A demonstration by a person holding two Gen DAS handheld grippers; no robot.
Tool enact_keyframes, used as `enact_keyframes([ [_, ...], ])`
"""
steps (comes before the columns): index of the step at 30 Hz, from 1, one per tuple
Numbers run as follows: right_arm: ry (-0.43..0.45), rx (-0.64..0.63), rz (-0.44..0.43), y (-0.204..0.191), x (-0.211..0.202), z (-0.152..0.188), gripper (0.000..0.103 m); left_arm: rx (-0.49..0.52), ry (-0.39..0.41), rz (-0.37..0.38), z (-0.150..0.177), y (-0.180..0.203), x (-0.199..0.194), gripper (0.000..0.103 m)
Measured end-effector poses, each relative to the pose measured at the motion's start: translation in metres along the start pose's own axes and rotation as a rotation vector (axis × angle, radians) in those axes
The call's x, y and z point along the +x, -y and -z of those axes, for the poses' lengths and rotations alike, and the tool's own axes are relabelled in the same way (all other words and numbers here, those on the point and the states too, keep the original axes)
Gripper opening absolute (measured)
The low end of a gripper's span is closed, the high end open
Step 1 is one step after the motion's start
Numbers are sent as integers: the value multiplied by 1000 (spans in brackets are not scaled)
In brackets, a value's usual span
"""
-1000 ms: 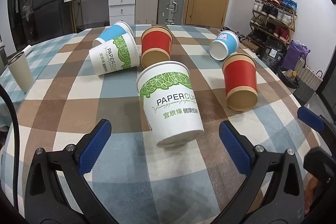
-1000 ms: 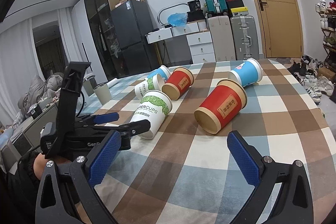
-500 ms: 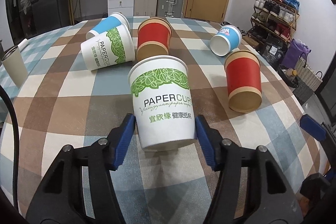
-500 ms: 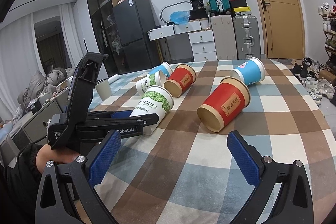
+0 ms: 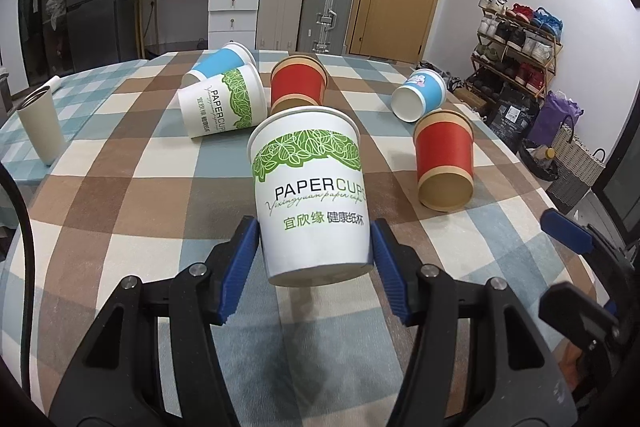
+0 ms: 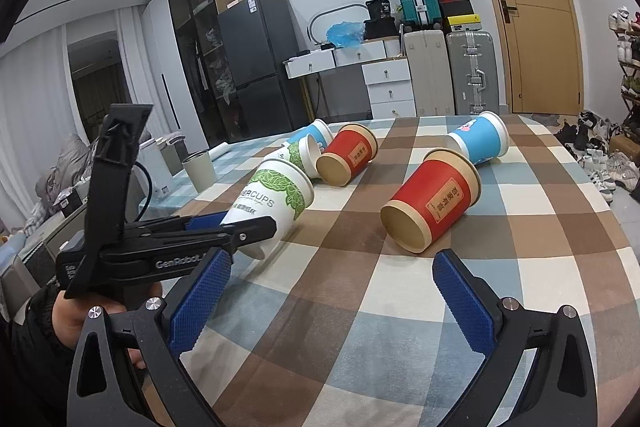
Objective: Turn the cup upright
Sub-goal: 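Lift the white cup with the left tool and rotate it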
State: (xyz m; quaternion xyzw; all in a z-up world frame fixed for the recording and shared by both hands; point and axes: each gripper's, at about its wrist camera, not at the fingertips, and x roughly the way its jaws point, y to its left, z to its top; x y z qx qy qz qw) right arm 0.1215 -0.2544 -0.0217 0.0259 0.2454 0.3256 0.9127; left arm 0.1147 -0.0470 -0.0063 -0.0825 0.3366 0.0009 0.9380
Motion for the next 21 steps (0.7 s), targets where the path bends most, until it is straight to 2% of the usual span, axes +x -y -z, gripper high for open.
enact_keyframes([
  [11,-5,-16,-15,-8,2,2,103,-7,49,10,22,-8,-45,55],
  [21,-16,-39,-26,-15,6,3,103,-22,47,20,51,-11,-68,55],
])
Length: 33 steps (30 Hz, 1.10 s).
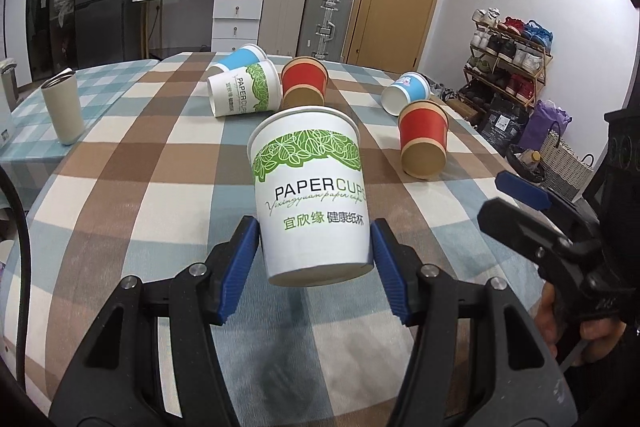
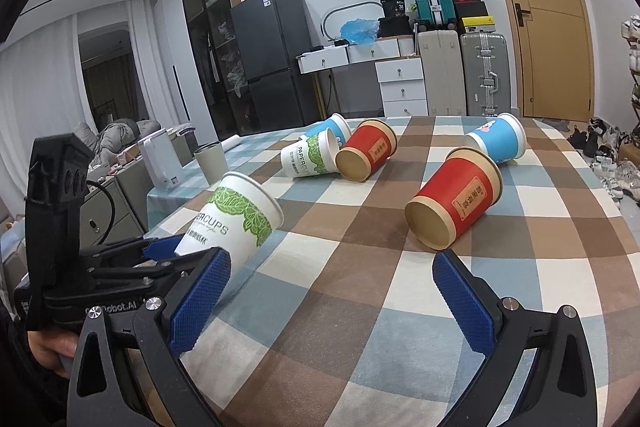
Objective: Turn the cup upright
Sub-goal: 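Lift the white cup with the left tool and rotate it, then lower the white cup onto the table and open the left tool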
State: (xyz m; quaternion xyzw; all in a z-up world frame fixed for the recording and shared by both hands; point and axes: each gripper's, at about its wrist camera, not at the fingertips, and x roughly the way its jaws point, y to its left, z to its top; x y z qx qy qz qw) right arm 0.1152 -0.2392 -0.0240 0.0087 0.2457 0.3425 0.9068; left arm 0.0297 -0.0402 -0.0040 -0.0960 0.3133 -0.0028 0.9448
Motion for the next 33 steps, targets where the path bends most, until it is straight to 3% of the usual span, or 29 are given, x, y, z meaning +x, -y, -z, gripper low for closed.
enact_keyframes([
  [13,-24,-25,5,-4,4,2,103,-6,-23,25,29,16,-10,55],
  [29,-36,-9,7,-4,4,3,103,-11,-40,33,35,25,-9,56],
  [32,-37,-6,6,-4,4,3,103,-10,-39,28,33,24,-8,63],
  [33,-37,-5,5,-4,4,3,103,-11,-36,24,32,23,-9,71],
])
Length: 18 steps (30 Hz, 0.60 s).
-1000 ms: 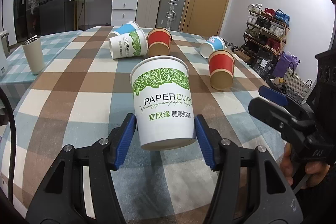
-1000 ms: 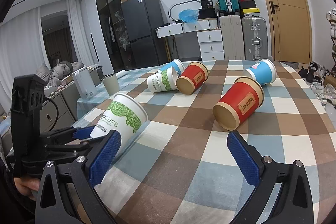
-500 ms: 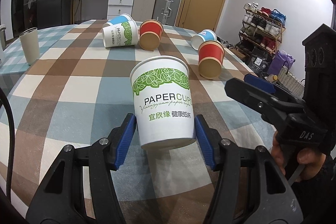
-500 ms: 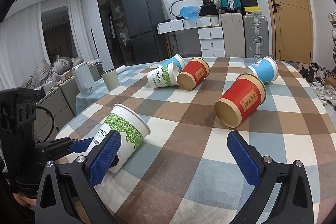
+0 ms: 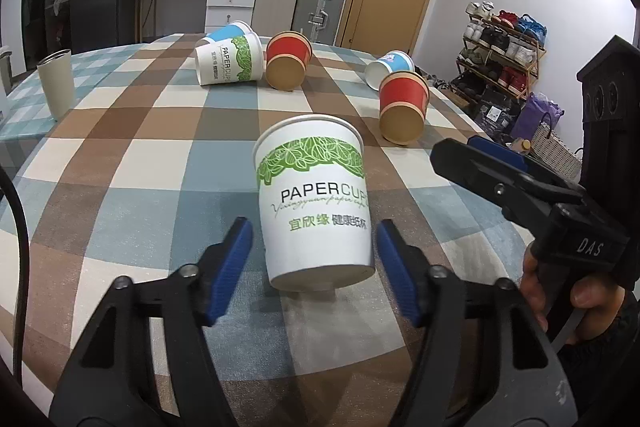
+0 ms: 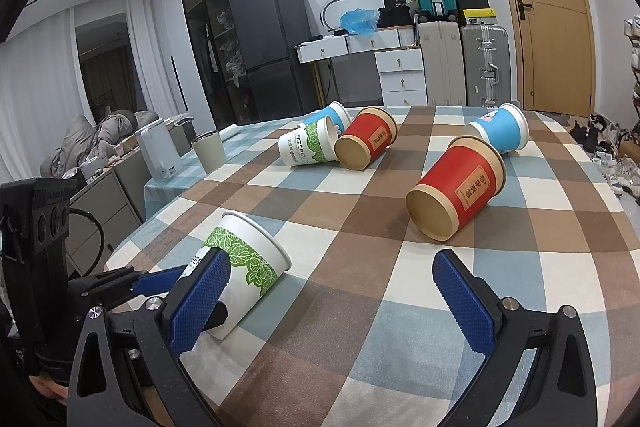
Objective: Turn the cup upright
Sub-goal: 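Lower the white cup onto the table and open the left tool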
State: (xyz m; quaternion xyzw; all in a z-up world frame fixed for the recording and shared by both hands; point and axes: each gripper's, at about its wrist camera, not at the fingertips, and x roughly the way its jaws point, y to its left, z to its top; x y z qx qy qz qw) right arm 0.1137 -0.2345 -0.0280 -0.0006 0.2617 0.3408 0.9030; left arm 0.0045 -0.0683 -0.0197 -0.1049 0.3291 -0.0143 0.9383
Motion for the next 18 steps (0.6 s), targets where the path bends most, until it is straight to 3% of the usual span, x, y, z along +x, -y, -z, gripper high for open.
enact_keyframes([
  [2,0,2,-1,1,0,0,103,0,11,-10,-1,-2,-2,80],
  [11,0,5,-3,2,-1,0,103,13,38,-17,-6,-6,-12,88],
  [13,0,4,-3,2,-1,0,103,22,54,-20,-7,-8,-16,101],
  [18,-1,2,-3,1,0,0,103,22,98,-22,-14,-17,-28,103],
])
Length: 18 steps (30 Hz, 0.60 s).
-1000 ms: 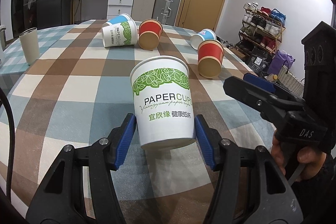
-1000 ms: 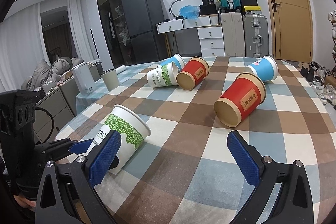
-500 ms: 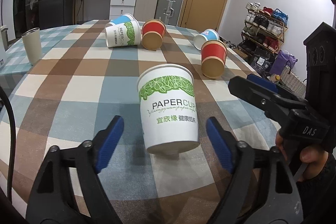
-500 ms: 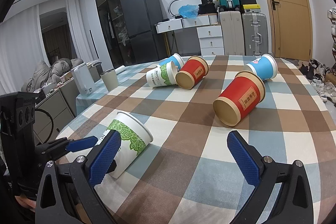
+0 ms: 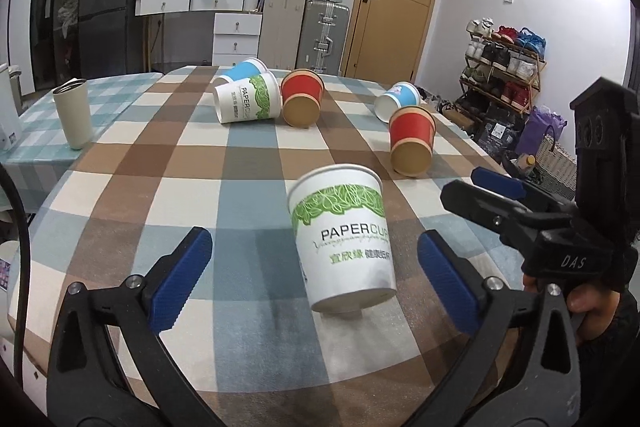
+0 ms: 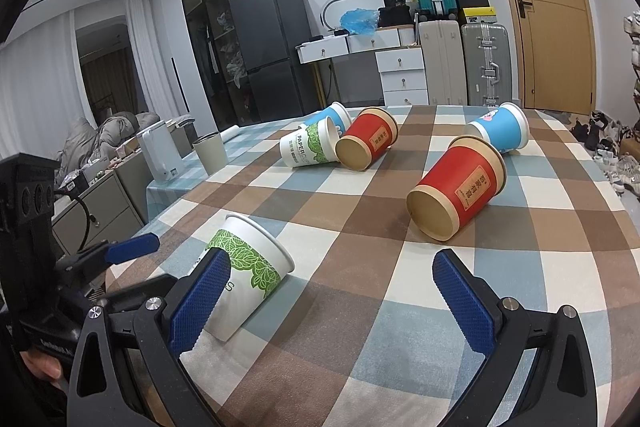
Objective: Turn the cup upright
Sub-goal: 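Lower the white cup onto the table and open the left tool, then move the right tool to the tilted white cup and grasp its body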
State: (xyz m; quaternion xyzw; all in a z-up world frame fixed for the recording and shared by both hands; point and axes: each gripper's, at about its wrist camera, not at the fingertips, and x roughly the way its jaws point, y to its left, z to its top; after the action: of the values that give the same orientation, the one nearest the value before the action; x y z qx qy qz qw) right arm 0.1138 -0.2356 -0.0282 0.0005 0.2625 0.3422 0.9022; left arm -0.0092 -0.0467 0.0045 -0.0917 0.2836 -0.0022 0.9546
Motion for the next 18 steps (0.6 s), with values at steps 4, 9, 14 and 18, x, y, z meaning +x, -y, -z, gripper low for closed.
enact_keyframes([
  [4,-8,19,-12,0,2,0,103,-3,31,-9,-6,-10,-5,103],
  [9,-25,29,-30,-5,6,-2,103,15,57,-28,-11,-22,-6,103],
  [14,-52,31,-42,-12,12,-3,103,30,86,-39,-11,-35,-4,103],
  [18,-65,35,-50,-15,17,-3,103,24,119,-49,-12,-46,0,103],
])
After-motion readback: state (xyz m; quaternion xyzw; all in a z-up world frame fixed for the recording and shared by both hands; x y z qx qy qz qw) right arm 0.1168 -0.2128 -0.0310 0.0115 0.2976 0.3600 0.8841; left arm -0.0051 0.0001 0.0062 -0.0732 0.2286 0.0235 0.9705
